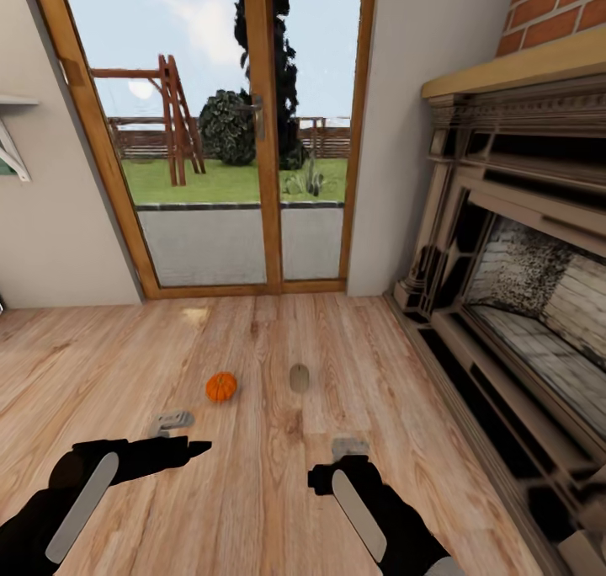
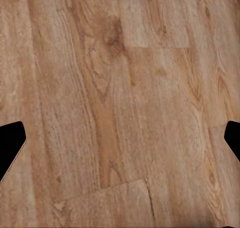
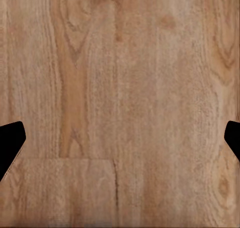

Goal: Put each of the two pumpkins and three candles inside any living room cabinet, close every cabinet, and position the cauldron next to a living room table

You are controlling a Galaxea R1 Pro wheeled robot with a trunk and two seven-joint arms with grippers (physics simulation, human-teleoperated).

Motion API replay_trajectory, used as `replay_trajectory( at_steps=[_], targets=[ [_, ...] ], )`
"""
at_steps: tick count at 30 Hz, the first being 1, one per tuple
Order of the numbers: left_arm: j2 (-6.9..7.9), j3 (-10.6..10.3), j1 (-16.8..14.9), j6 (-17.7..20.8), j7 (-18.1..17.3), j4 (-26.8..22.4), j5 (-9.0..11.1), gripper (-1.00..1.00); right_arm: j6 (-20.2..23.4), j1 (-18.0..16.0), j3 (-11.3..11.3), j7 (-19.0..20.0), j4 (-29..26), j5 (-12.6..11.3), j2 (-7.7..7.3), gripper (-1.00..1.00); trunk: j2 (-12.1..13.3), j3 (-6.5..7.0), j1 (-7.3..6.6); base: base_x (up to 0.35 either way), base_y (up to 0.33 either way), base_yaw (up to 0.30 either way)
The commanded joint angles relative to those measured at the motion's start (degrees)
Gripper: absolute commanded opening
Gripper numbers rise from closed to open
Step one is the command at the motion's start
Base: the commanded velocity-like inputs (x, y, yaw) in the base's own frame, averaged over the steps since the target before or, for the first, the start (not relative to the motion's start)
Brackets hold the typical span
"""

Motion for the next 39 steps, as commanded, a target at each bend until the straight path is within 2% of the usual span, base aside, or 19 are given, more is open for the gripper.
replay_trajectory(
  at_steps=[1, 4, 9, 11, 13, 15, 20, 22, 24, 25, 26, 27, 28, 30, 32, 37, 39],
  targets=[
    [0.04, 0.0, 0.0, 0.2, -0.4, 0.0, -0.3, 1.00, -0.6, -0.5, 0.3, -0.5, 0.9, -0.5, 0.02, 1.00, 0.0, -0.06, 0.02, 0.262, 0.048, 0.000],
    [0.04, 0.0, 0.0, 0.2, -0.6, -0.1, 0.0, 1.00, -3.5, -1.1, 0.4, -0.1, 3.3, 0.2, 0.03, 1.00, 0.0, -0.06, 0.02, 0.185, 0.023, 0.000],
    [0.04, 0.0, 0.0, 0.3, -0.7, -0.1, 0.3, 1.00, -6.1, -1.3, 0.5, 0.2, 4.0, 0.5, 0.01, 1.00, 0.0, -0.06, 0.02, 0.033, 0.004, 0.000],
    [0.10, 0.0, 0.0, 0.5, -0.8, -0.1, 0.4, 1.00, -10.2, -1.3, 0.9, 0.2, 4.3, 0.9, -0.10, 1.00, 0.0, -0.06, 0.02, 0.005, 0.001, 0.000],
    [0.25, 0.1, 0.0, 0.7, -0.8, -0.1, 0.5, 1.00, -14.9, -1.3, 1.3, 0.3, 6.5, 2.2, -0.11, 1.00, 0.0, -0.06, 0.02, 0.004, 0.000, 0.000],
    [0.38, 0.1, 0.0, 0.7, -0.8, -0.1, 0.5, 1.00, -17.3, -1.3, 1.3, 0.3, 8.7, 2.8, -0.05, 1.00, 0.0, -0.06, 0.02, 0.082, 0.009, 0.000],
    [0.74, 0.1, 0.0, 1.7, -0.9, -0.2, 1.4, 1.00, -19.0, -1.5, 1.3, 0.3, 10.7, 3.2, 0.00, 1.00, 0.0, -0.06, 0.02, 0.191, 0.056, 0.000],
    [1.00, 0.1, 0.0, 3.0, -1.0, -0.9, 3.2, 1.00, -19.0, -1.6, 1.3, 0.3, 10.8, 3.3, 0.00, 1.00, 0.0, -0.06, 0.02, 0.108, 0.018, 0.000],
    [2.27, 0.1, 0.1, 3.8, -1.4, -2.0, 6.7, 1.00, -18.9, -1.6, 1.3, 0.3, 10.8, 3.3, 0.00, 1.00, 0.0, -0.06, 0.02, 0.057, 0.008, 0.000],
    [3.33, 0.1, 0.1, 4.0, -2.4, -2.5, 9.0, 1.00, -18.8, -1.6, 1.3, 0.3, 10.8, 3.3, 0.00, 1.00, 0.0, -0.06, 0.02, 0.100, 0.004, 0.000],
    [5.24, 0.1, 0.2, 4.2, -4.9, -2.7, 12.5, 1.00, -18.7, -1.6, 1.3, 0.3, 10.8, 3.2, 0.00, 1.00, 0.0, -0.06, 0.02, 0.210, 0.002, 0.000],
    [5.94, 0.0, 0.2, 4.2, -5.8, -2.7, 13.4, 1.00, -18.7, -1.6, 1.3, 0.3, 10.8, 3.2, 0.00, 1.00, 0.0, -0.06, 0.02, 0.236, 0.002, 0.000],
    [7.76, 0.0, 0.2, 4.2, -8.1, -2.7, 15.2, 1.00, -18.6, -1.6, 1.3, 0.4, 10.7, 3.2, 0.00, 1.00, 0.0, -0.06, 0.02, 0.288, 0.001, 0.000],
    [8.99, 0.0, 0.2, 4.2, -9.6, -2.7, 16.5, 1.00, -18.5, -1.6, 1.3, 0.4, 10.5, 3.2, 0.00, 1.00, 0.0, -0.06, 0.02, 0.314, 0.000, 0.000],
    [9.53, 0.0, 0.2, 4.2, -10.4, -2.7, 17.5, 1.00, -18.4, -1.6, 1.3, 0.5, 10.3, 3.0, 0.00, 1.00, 0.0, -0.06, 0.02, 0.331, 0.000, 0.000],
    [9.82, 0.0, 0.2, 4.3, -11.2, -2.8, 18.2, 1.00, -17.2, -1.6, 1.3, 0.6, 10.1, 2.7, 0.00, 1.00, 0.0, -0.06, 0.02, 0.339, 0.000, 0.000],
    [9.91, 0.1, 0.2, 4.3, -12.7, -2.7, 18.6, 1.00, -16.8, -1.6, 1.3, 0.6, 10.0, 2.6, 0.00, 1.00, 0.0, -0.06, 0.02, 0.340, 0.000, 0.000]
  ],
)
